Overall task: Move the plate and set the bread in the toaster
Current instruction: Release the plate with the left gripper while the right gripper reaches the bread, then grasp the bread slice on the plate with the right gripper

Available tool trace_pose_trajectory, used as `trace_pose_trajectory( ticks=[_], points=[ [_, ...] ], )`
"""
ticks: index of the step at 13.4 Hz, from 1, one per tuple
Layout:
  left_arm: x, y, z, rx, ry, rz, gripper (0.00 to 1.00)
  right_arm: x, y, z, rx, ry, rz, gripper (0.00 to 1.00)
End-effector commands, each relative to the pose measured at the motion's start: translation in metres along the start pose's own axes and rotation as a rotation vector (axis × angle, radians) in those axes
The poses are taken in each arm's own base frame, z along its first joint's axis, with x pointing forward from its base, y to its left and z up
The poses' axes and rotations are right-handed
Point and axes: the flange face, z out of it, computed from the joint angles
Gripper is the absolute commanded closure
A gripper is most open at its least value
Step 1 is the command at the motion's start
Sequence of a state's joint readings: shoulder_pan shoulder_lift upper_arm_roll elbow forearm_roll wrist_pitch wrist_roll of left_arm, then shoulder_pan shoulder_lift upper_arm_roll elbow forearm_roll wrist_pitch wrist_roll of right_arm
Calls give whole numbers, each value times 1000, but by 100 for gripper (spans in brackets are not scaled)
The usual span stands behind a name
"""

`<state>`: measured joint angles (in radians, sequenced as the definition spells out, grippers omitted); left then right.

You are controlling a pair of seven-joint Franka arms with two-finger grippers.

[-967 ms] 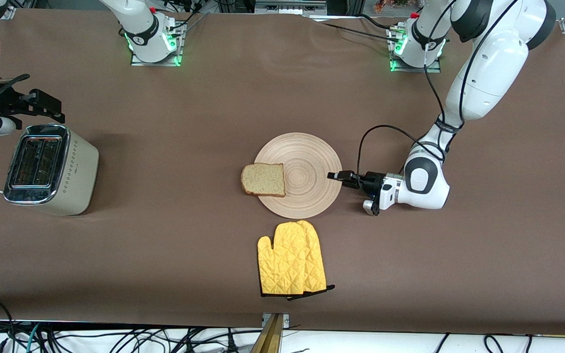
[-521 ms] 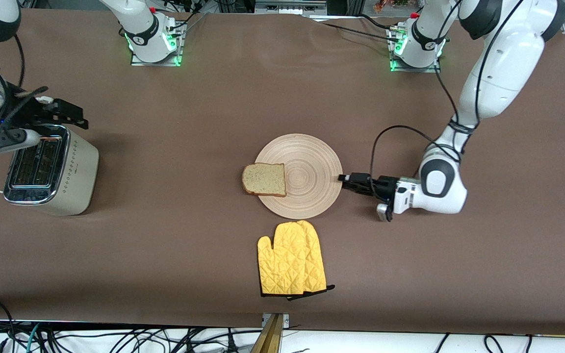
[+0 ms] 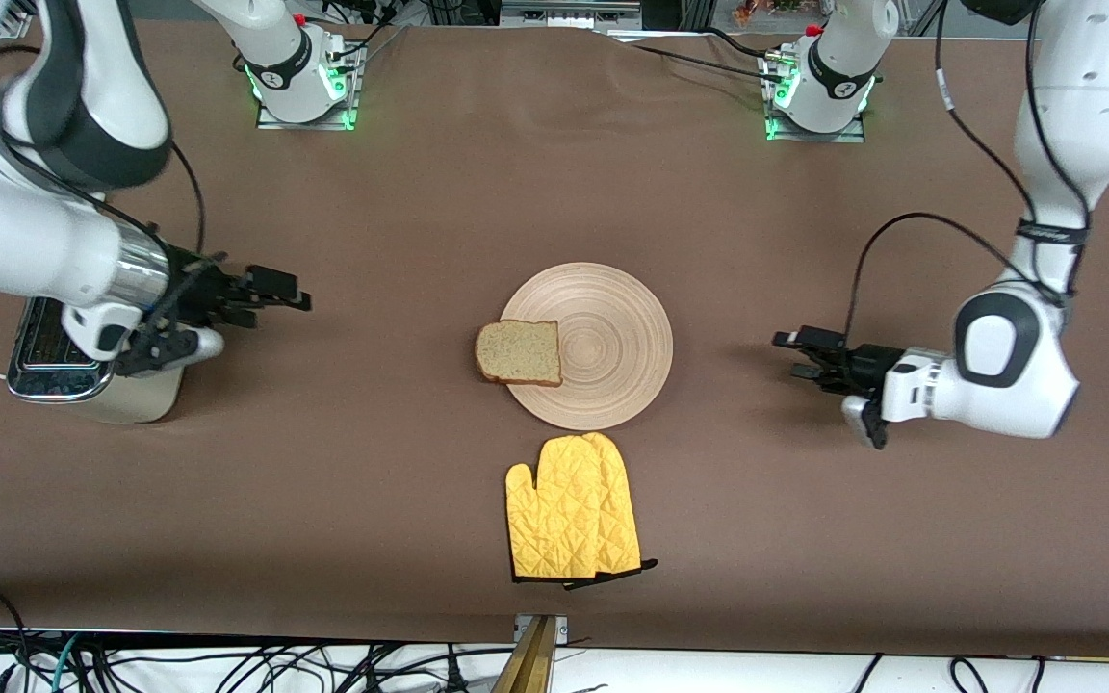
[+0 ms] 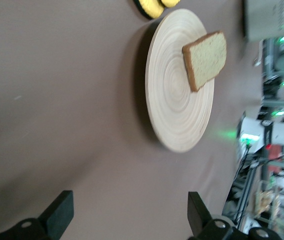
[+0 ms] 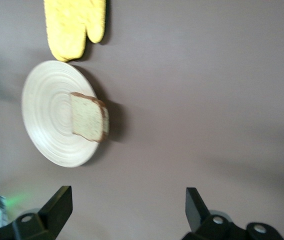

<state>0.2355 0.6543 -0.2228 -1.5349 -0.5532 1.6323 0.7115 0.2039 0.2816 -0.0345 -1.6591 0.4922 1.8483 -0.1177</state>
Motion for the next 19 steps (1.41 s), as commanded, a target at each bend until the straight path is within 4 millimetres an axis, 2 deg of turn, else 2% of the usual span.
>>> trace_pose_trajectory(
  ticks=[1,2,5,6,7,8,9,10,12,13,15,17,19],
  points=[
    [-2,38,-57,144,-97,-30,0,11,-5,35,122,8,-6,0],
    [-5,53,-74,198,-112,-66,0,17,-1,53,172,1,-7,0],
    [-13,118,-114,431,-114,-138,0,22,20,106,318,10,-23,0],
    [-9,150,-113,560,-141,-156,0,19,25,129,364,38,-32,0],
    [-10,175,-119,666,-131,-202,0,15,19,156,392,59,-55,0],
    [-10,199,-119,721,-87,-268,0,12,21,175,409,83,-57,0],
    [-11,212,-124,757,-24,-301,0,9,18,194,423,95,-65,0],
    [-20,229,-132,800,41,-307,0,8,20,210,436,102,-63,0],
    [-53,237,-148,836,183,-355,0,5,23,243,492,121,-72,0],
    [-65,243,-147,846,235,-362,0,2,26,258,517,127,-64,0],
    [-74,248,-145,804,272,-457,0,-6,24,286,538,140,-52,1],
    [-83,247,-139,769,195,-506,0,-9,15,298,537,152,-50,9],
    [-82,253,-142,762,189,-503,0,-10,15,301,547,153,-36,20]
  ],
)
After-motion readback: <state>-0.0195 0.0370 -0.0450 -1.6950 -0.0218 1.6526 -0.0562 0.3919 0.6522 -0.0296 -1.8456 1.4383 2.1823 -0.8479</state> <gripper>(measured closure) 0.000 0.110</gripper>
